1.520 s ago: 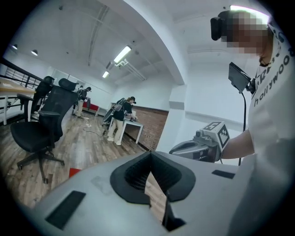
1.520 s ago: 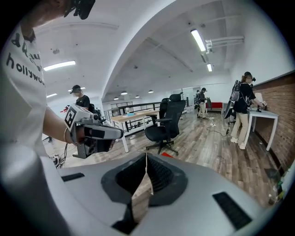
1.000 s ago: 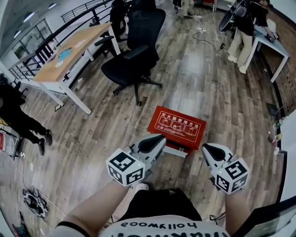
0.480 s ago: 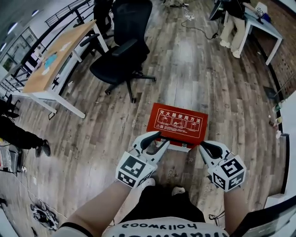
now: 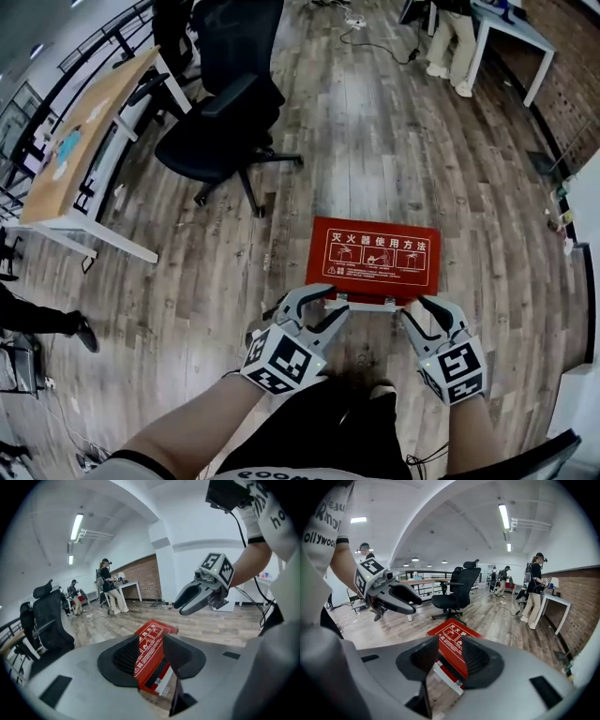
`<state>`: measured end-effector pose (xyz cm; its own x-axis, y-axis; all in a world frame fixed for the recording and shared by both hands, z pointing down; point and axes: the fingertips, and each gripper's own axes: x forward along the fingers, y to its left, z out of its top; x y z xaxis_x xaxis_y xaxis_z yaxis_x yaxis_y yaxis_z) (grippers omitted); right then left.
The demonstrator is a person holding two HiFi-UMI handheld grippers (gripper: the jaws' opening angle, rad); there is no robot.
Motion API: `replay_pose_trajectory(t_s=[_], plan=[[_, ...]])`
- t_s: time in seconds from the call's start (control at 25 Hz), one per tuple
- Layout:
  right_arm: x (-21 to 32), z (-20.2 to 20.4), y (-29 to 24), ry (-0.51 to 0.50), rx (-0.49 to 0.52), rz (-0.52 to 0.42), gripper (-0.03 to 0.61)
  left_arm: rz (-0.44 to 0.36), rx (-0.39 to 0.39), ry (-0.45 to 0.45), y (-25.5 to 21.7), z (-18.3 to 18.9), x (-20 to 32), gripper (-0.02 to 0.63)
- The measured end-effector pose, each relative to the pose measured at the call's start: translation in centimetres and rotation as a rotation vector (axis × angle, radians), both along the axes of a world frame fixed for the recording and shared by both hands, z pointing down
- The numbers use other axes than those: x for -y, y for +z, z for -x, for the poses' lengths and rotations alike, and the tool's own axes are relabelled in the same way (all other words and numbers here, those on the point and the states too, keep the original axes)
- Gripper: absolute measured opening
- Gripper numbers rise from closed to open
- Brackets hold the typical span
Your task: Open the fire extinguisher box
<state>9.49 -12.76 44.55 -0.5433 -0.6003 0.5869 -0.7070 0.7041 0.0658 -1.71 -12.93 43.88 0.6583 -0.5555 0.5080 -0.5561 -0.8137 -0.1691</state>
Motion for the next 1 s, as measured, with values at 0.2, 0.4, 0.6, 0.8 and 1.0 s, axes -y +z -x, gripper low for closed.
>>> replay_pose_trajectory(t_s=[0.2, 0.4, 0.6, 0.8, 1.0], plan=[[0.7, 0.5, 5.2, -0.018, -0.143, -0.089, 0.169, -0.156, 0.129, -0.011, 4.2, 0.3, 1.4, 0.165], [1.8, -0.2, 9.9, -0.091, -0.304, -0.290, 0.170, -0.236, 0.214, -0.065, 9.9, 0.0, 1.9, 0.170], [2.8, -0.8, 15.1, -0.180, -0.482, -0.447, 0.181, -0.338, 0.303, -0.040, 15.9, -1.3, 2.6, 0.180], [3.1, -1.2, 18.1, -0.177, -0.552, -0.484, 0.195, -0.461, 0.345, -0.062, 17.5, -1.6, 3.1, 0.237], [4.3, -1.8, 18.5, -0.162, -0.632, -0.587, 0.202, -0.508, 0.377, -0.058, 18.8, -1.4, 4.4, 0.259]])
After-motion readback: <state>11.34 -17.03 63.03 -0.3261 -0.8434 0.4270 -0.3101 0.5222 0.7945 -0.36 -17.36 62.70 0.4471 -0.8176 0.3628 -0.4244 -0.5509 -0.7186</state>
